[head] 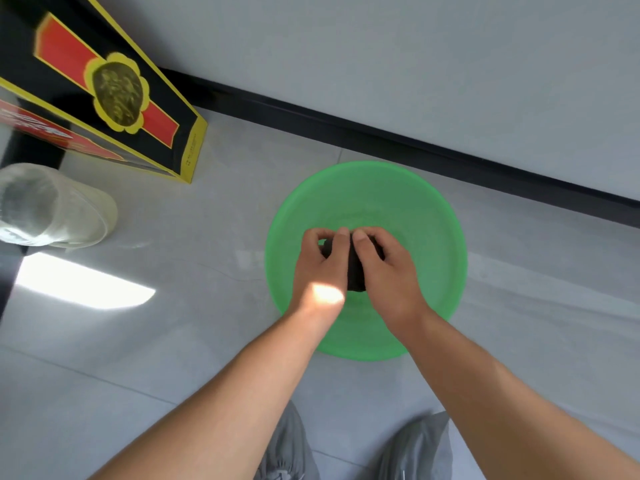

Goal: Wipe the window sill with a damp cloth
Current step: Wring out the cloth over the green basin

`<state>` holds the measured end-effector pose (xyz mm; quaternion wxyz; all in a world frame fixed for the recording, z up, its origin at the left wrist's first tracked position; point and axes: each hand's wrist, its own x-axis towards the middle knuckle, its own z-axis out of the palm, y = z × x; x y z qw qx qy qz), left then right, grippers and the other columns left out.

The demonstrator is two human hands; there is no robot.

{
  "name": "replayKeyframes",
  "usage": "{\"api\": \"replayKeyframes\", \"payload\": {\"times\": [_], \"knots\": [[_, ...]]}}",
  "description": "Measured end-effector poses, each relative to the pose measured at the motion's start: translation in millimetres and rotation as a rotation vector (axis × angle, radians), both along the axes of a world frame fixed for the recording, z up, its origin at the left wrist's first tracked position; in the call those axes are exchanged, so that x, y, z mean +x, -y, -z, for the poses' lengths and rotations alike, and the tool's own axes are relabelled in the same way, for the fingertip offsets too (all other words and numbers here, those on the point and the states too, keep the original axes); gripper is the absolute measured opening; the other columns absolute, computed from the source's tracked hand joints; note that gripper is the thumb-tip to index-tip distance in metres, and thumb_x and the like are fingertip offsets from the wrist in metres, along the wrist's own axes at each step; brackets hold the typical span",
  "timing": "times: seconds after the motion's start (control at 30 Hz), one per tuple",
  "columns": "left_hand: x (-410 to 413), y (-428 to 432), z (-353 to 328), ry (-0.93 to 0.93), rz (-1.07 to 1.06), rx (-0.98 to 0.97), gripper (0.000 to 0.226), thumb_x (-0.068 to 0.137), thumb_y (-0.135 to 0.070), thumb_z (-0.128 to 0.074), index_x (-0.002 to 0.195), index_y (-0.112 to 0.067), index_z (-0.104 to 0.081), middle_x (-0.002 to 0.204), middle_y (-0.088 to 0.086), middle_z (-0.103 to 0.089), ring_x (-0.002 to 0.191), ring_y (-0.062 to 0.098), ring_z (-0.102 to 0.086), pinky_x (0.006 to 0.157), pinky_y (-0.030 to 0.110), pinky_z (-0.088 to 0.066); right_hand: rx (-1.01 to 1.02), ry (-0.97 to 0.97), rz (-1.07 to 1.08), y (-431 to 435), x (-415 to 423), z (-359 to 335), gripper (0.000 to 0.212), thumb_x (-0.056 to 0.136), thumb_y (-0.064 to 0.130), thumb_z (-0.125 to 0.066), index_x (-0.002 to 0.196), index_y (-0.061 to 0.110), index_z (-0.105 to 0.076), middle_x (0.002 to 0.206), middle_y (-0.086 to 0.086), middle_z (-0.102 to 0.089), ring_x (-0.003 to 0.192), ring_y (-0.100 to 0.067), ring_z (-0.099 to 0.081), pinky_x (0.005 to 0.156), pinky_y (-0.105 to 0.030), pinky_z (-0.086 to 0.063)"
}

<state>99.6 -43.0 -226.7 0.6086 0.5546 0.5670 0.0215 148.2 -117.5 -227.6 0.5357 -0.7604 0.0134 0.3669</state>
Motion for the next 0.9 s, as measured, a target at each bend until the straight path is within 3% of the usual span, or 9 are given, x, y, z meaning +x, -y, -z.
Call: {"api": "replayKeyframes", "payload": {"times": [0.07,0.17,0.23,0.33,0.43,0.5,0.57,0.73,0.9], "knots": [[-6.1,-6.7,-14.7,0.025,0.049,-0.040,0.044,0.076,-0.049,-0.062,0.113,-0.026,-0.054,0.102,0.000,-0.066,0.092,0.019,-0.066,0.084,0.035,-0.054,-0.004,-0.099,0.007,4.3,0.0,-14.2,0.026,0.099,0.028,-0.060,0.124,0.027,-0.064,0.110,0.016,-0.065,0.098,0.003,-0.061,0.083,-0.009,-0.047],[-11.4,-11.6,-39.3,0.069,0.055,-0.094,0.035,0.073,-0.039,-0.071,0.104,-0.027,-0.058,0.107,0.008,-0.069,0.096,0.025,-0.069,0.087,0.041,-0.057,-0.089,-0.178,0.113,4.9,0.1,-37.7,0.054,0.095,0.036,-0.065,0.145,0.027,-0.045,0.125,0.008,-0.059,0.113,-0.011,-0.060,0.098,-0.025,-0.048],[-14.5,-13.4,-55.4,0.112,0.050,-0.184,0.023,0.083,-0.023,-0.074,0.098,-0.028,-0.058,0.106,0.012,-0.069,0.095,0.029,-0.069,0.083,0.040,-0.057,-0.155,-0.307,0.167,1.4,0.4,-51.9,0.057,0.094,0.044,-0.064,0.141,0.017,-0.047,0.125,0.000,-0.062,0.109,-0.018,-0.064,0.088,-0.032,-0.053],[-18.1,-17.0,-75.4,0.124,0.029,-0.273,0.018,0.089,-0.013,-0.070,0.094,-0.026,-0.058,0.096,0.012,-0.069,0.081,0.027,-0.066,0.072,0.033,-0.054,-0.153,-0.539,0.259,-5.0,1.8,-77.2,0.038,0.096,0.049,-0.058,0.109,0.014,-0.062,0.103,-0.005,-0.070,0.082,-0.022,-0.072,0.062,-0.034,-0.061],[-19.7,-23.2,-96.1,0.053,-0.051,-0.294,0.020,0.086,-0.029,-0.074,0.095,-0.029,-0.056,0.095,0.012,-0.071,0.076,0.025,-0.065,0.063,0.031,-0.050,-0.128,-0.321,0.222,-3.2,4.0,-96.3,0.023,0.097,0.032,-0.064,0.109,0.013,-0.064,0.100,-0.005,-0.072,0.079,-0.017,-0.070,0.069,-0.032,-0.062],[-20.9,-26.0,-116.3,-0.006,-0.069,-0.315,0.041,0.076,-0.052,-0.076,0.107,-0.036,-0.055,0.104,0.005,-0.072,0.088,0.024,-0.070,0.074,0.038,-0.057,-0.055,-0.226,0.214,-0.1,4.8,-115.4,0.025,0.094,0.019,-0.069,0.117,0.013,-0.063,0.102,-0.005,-0.071,0.084,-0.016,-0.070,0.074,-0.027,-0.061],[-20.2,-29.9,-140.6,-0.030,-0.002,-0.322,0.069,0.062,-0.069,-0.072,0.120,-0.035,-0.056,0.111,0.000,-0.071,0.101,0.022,-0.070,0.091,0.046,-0.057,-0.011,-0.236,0.200,0.8,7.2,-138.1,0.030,0.091,0.016,-0.071,0.120,0.015,-0.062,0.106,-0.005,-0.072,0.091,-0.019,-0.072,0.081,-0.034,-0.062],[-14.2,-39.4,-211.5,-0.024,0.220,-0.195,0.033,0.080,-0.048,-0.066,0.098,-0.021,-0.068,0.096,0.000,-0.076,0.094,0.021,-0.071,0.090,0.049,-0.057,-0.010,-0.142,0.117,4.5,14.7,-203.6,0.029,0.091,0.022,-0.072,0.119,0.017,-0.065,0.105,-0.001,-0.076,0.093,-0.013,-0.073,0.081,-0.028,-0.060],[-17.7,-34.8,-313.1,0.092,0.224,-0.090,0.053,0.067,-0.058,-0.071,0.094,-0.013,-0.063,0.097,0.011,-0.073,0.089,0.022,-0.069,0.082,0.047,-0.055,0.021,-0.051,0.014,18.4,16.7,-308.9,0.014,0.094,0.030,-0.067,0.108,0.030,-0.067,0.098,0.005,-0.077,0.094,-0.012,-0.072,0.085,-0.033,-0.058]]}}
